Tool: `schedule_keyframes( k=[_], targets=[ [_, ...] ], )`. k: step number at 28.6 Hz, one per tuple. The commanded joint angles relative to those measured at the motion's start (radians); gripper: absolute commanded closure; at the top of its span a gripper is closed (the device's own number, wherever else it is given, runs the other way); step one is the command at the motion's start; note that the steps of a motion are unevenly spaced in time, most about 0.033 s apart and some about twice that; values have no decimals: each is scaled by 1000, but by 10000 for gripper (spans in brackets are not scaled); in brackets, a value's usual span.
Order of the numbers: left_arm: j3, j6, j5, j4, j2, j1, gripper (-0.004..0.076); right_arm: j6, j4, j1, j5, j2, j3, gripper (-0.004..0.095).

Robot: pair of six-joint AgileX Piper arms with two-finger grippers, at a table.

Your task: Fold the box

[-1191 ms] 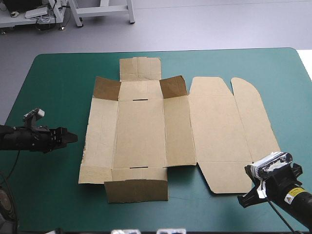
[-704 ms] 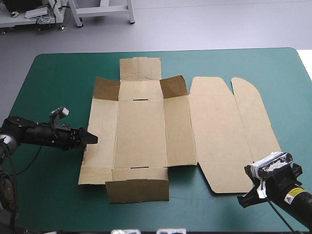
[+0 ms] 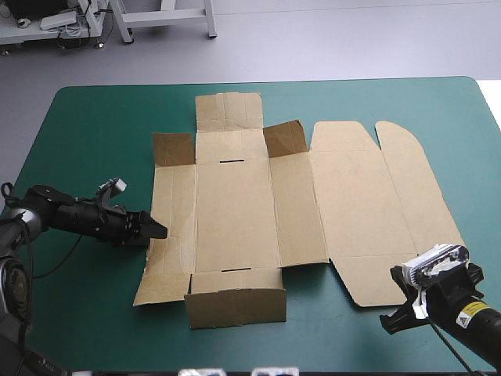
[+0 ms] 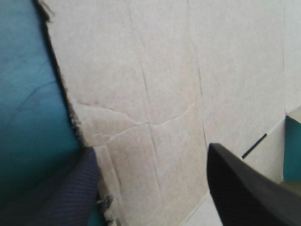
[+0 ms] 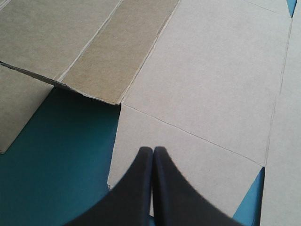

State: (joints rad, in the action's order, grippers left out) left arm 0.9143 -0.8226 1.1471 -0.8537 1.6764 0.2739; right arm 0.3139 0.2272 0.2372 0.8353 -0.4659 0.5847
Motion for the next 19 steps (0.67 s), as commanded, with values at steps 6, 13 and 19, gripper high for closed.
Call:
schedule_keyframes(
  k=[6, 13, 19],
  targets=[
    [12, -13, 82, -41, -37, -10, 239, 4, 19, -1, -57, -12, 33, 926],
    [80, -4, 144, -21, -113, 45, 239, 4, 19, -1, -57, -12, 33, 926],
    [193, 56, 149, -9, -225, 106, 239, 4, 19, -1, -57, -13, 33, 926]
  ],
)
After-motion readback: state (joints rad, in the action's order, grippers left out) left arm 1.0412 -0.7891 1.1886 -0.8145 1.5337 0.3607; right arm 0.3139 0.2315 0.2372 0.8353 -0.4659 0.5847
